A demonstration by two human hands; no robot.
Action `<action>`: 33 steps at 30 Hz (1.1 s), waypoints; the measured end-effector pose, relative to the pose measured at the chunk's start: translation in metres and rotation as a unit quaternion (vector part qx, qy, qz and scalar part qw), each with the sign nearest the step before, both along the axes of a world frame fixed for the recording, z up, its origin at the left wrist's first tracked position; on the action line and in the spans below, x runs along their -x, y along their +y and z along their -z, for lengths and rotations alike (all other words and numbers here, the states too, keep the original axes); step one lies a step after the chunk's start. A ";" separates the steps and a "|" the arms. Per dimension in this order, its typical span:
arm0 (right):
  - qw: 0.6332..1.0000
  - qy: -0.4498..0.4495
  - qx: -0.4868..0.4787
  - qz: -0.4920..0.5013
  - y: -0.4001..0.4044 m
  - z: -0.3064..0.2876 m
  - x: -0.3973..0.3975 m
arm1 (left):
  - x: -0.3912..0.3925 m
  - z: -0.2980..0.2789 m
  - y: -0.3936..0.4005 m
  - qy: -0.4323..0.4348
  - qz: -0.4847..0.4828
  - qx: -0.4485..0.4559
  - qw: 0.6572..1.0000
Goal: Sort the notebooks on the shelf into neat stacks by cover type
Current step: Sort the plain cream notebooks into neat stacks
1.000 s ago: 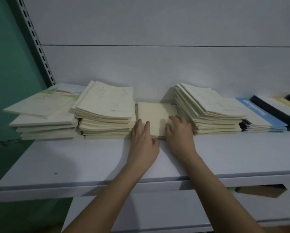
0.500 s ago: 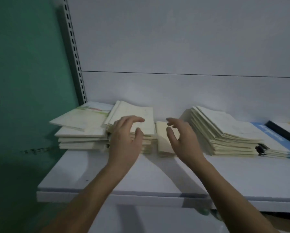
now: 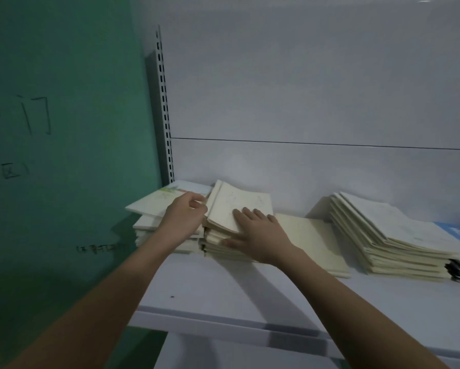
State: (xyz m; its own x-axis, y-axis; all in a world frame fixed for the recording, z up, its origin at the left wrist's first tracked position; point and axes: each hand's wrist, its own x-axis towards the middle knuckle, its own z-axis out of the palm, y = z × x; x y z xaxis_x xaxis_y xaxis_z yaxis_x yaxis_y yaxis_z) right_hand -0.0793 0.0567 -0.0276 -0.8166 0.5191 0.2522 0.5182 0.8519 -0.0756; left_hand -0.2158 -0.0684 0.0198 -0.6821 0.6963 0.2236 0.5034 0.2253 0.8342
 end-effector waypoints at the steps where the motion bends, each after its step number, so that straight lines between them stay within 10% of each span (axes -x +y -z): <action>1: 1.000 0.016 -0.011 -0.008 -0.001 0.001 -0.004 | 0.000 0.002 -0.002 -0.002 -0.006 -0.016 1.000; 9: 0.968 0.231 0.101 0.015 -0.019 -0.022 -0.027 | -0.009 -0.015 0.002 -0.089 0.015 -0.090 0.992; 14: 0.945 0.317 0.066 -0.034 -0.033 -0.027 -0.013 | -0.011 -0.034 -0.001 -0.430 0.155 -0.063 0.887; 20: 0.967 0.168 0.022 -0.191 -0.042 -0.036 -0.003 | 0.014 -0.032 -0.010 -0.458 0.101 -0.087 0.879; 25: 0.958 0.173 0.203 -0.101 -0.023 -0.039 -0.004 | 0.048 -0.031 -0.025 -0.421 0.046 -0.091 0.901; 33: 0.995 -0.011 0.103 -0.011 0.002 -0.016 0.018 | 0.076 -0.029 -0.042 -0.408 0.027 -0.098 0.907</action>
